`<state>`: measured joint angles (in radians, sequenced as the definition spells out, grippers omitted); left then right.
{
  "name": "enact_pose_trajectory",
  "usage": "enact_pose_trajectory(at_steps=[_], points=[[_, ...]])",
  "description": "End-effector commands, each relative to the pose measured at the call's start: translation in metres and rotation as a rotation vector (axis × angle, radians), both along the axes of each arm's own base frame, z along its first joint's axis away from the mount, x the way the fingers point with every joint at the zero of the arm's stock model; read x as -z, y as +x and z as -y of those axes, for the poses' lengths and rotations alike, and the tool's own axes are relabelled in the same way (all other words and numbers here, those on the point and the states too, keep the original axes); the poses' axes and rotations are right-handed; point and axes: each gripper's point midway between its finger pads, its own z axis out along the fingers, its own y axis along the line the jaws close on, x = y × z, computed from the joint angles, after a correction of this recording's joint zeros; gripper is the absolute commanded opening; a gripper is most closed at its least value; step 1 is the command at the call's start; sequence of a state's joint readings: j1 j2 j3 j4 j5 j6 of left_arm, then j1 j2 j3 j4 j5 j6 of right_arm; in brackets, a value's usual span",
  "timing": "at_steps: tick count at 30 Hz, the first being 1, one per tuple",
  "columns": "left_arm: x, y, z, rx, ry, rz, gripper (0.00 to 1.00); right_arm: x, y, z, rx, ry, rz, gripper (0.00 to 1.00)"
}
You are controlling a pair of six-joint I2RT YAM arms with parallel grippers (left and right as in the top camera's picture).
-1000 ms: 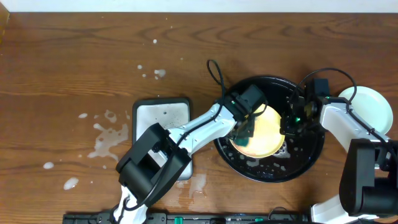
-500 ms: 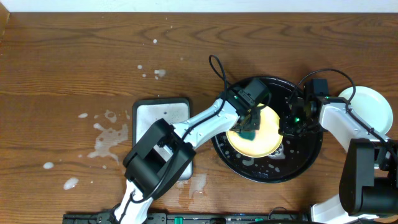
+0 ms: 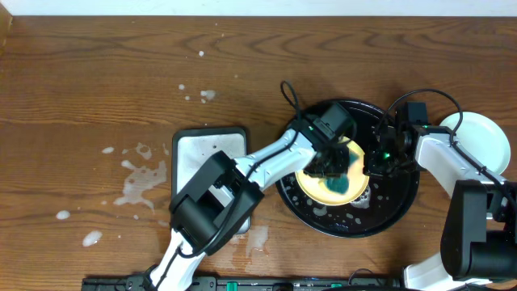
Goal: Clean dirty plates on tray and stack at the side
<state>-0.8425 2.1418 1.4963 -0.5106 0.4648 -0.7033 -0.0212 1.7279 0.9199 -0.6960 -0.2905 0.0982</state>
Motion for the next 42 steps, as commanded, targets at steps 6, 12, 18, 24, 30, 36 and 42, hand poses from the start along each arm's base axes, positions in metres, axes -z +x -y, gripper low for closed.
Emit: enact_pose_trajectory(at_steps=[6,12,18,24,30,36,42], points=[[0.043,-0.037,-0.056,0.038,0.308,-0.08,0.06,0.008,-0.002,0.006,0.001,-0.039,-0.021,0.01],[0.016,0.021,-0.127,-0.151,0.608,0.202,0.08,0.008,-0.002,0.006,0.001,-0.04,-0.022,0.01],[-0.029,0.038,-0.129,-0.201,0.568,0.321,0.07,0.009,-0.002,0.009,0.002,-0.058,-0.021,0.01],[-0.094,0.034,-0.132,-0.239,0.452,0.383,0.07,0.009,0.003,0.009,0.002,-0.057,-0.002,0.1],[-0.15,0.025,-0.183,-0.306,0.453,0.406,0.11,0.008,0.01,0.008,-0.001,-0.054,0.031,0.22],[-0.135,0.015,-0.264,-0.394,0.604,0.269,0.11,-0.001,0.012,0.007,0.003,-0.048,0.048,0.01],[-0.079,-0.005,-0.287,-0.364,0.553,0.083,0.1,-0.048,0.014,0.009,-0.001,-0.091,0.164,0.01]])
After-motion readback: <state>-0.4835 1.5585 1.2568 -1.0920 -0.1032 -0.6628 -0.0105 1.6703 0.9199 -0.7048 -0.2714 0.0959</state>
